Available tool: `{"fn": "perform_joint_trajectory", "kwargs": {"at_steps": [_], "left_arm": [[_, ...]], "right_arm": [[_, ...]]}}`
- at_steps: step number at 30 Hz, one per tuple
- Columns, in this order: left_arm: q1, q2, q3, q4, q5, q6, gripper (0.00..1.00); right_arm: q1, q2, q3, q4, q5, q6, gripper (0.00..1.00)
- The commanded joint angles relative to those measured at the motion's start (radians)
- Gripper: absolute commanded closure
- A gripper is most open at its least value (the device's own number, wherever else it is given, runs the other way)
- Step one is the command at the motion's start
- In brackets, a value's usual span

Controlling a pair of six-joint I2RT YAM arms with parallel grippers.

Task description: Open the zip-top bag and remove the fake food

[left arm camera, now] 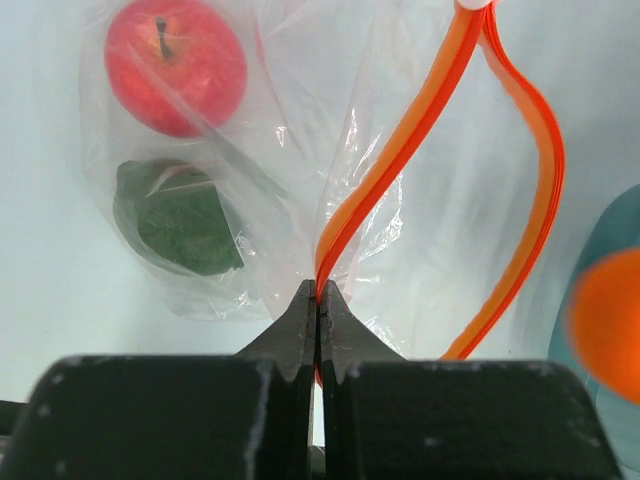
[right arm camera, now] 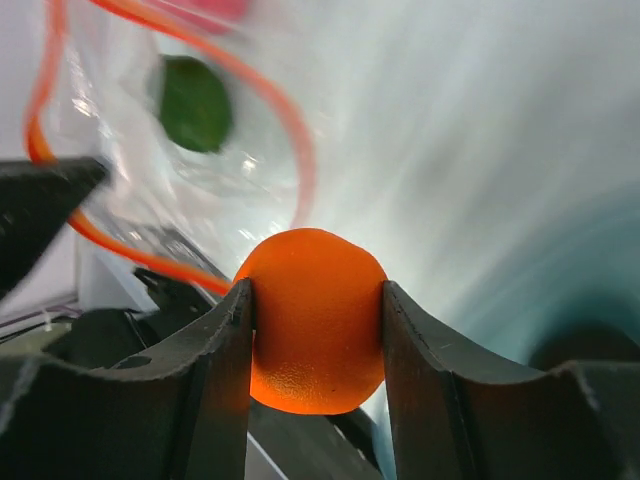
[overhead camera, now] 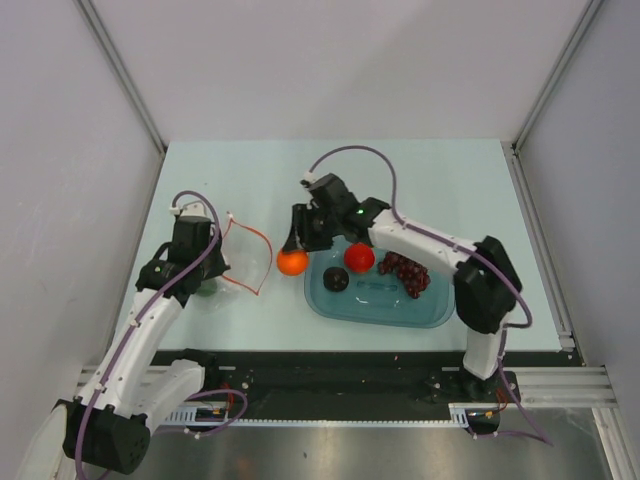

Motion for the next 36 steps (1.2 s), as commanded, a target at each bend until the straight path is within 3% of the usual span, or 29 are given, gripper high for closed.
{"fn": "perform_joint_trajectory", "kwargs": {"at_steps": [1,7,15,20,22,24,25,28,30,36], "left_arm": [[0.006,-0.013,0.04,0.008,-0.016,0.034,1.0],[0.004,-0.008,0.038,0.015,0.038,0.025,1.0],[0.004,-0.005,0.054,0.002,0.058,0.024,1.0],[0.004,-0.005,0.052,0.001,0.068,0.022,0.99],[0.004,-0.005,0.054,-0.001,0.074,0.022,1.0],[0.004,-0.011,0.055,-0.002,0.078,0.025,1.0],[0.004,-0.01,0.054,-0.002,0.079,0.024,1.0],[0.004,-0.011,0.049,0.002,0.085,0.025,0.99],[0.004,-0.013,0.048,0.002,0.091,0.028,1.0],[0.004,-0.017,0.055,0.001,0.114,0.037,1.0]], "right_arm": [[-0.09,-0.227,-0.147,-0.151,0.087,-0.111,1.0],[-0.111,-0.382,-0.312,-0.255,0.204,-0.188,1.0],[-0.125,-0.408,-0.467,-0.229,0.155,-0.138,0.99],[-0.1,-0.405,-0.51,-0.208,0.132,-0.133,0.75],[-0.094,-0.401,-0.516,-0.2,0.131,-0.133,0.56],[-0.094,-0.39,-0.516,-0.194,0.123,-0.134,0.44],[-0.094,-0.39,-0.516,-0.193,0.122,-0.135,0.31],[-0.094,-0.393,-0.517,-0.185,0.114,-0.131,0.15],[-0.094,-0.402,-0.516,-0.18,0.114,-0.131,0.09],[-0.087,-0.448,-0.493,-0.105,0.109,-0.118,0.09]]}}
